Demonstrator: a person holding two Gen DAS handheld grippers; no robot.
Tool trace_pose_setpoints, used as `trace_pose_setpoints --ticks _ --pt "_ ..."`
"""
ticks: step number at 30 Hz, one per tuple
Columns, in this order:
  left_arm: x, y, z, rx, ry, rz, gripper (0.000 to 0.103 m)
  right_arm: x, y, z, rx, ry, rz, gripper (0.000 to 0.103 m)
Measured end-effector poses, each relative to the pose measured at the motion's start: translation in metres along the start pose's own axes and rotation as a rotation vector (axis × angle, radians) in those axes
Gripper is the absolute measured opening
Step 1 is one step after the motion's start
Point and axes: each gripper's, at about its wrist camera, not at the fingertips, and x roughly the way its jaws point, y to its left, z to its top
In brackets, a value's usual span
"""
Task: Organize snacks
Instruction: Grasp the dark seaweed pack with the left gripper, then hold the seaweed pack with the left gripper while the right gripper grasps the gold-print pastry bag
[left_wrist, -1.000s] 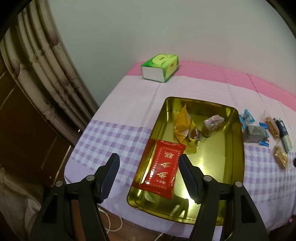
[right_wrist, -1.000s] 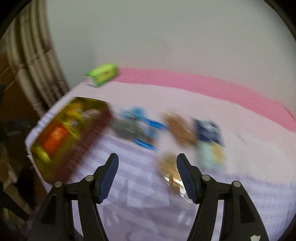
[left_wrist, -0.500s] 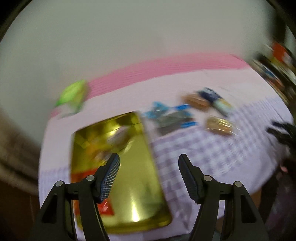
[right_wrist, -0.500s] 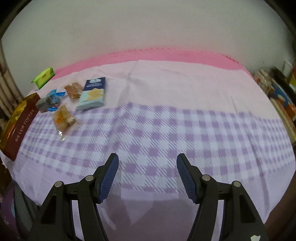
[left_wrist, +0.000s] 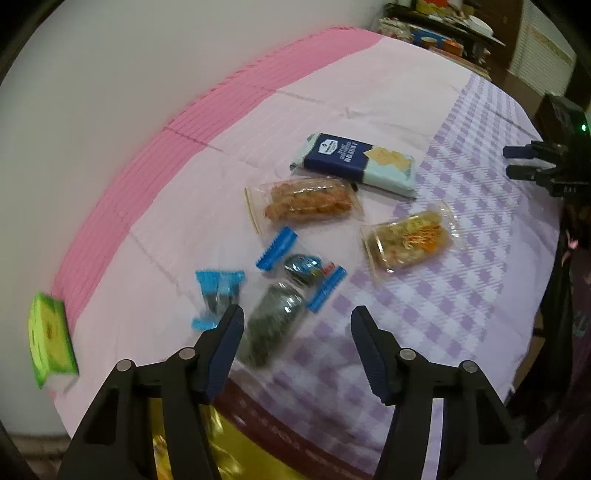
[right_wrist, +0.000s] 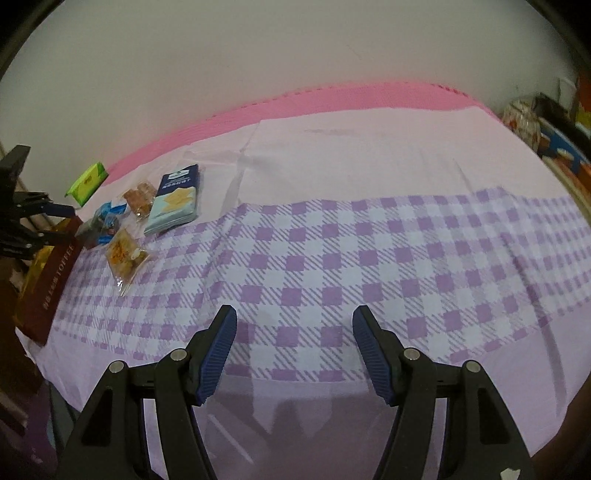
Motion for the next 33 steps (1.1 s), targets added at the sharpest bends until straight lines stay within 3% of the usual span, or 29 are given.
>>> trace_pose_setpoints --ticks 8,9,12,15,18,25,28,33 --pt "0.037 0.019 -0.001 0.024 0.107 -0.041 0.045 0.003 0.001 0.001 -0.001 0.008 0.022 0.069" --pt "0.04 0.021 -0.002 0.009 0.114 -0.047 0.044 0.003 0.001 0.001 -0.003 0.009 0.024 0.07" --pt "0.043 0.025 -0.005 -0.064 0.122 -0.08 0.027 0.007 0.004 0.004 -0.007 0.012 0.031 0.073" --pt "0.04 0.015 -0.008 -0.138 0.117 -0.026 0.027 0.008 0.005 0.005 -0.009 0.013 0.033 0.074" --pt "0.021 -0.008 -0.021 -0.258 0.055 -0.02 0.027 0.008 0.004 0.004 -0.005 0.011 0.038 0.074" --pt "-0.028 -0.055 -0.055 -0.569 -0.047 -0.118 0.027 0.003 0.011 0.005 -0.04 -0.006 0.04 0.074" --pt "-0.049 -0.071 -0.063 -0.62 -0.087 -0.082 0.027 -0.006 0.037 0.013 -0.133 -0.037 0.122 0.074" --pt "-0.077 -0.071 -0.075 -0.678 -0.124 -0.062 0.027 0.009 0.105 0.037 -0.351 0.006 0.297 0.074"
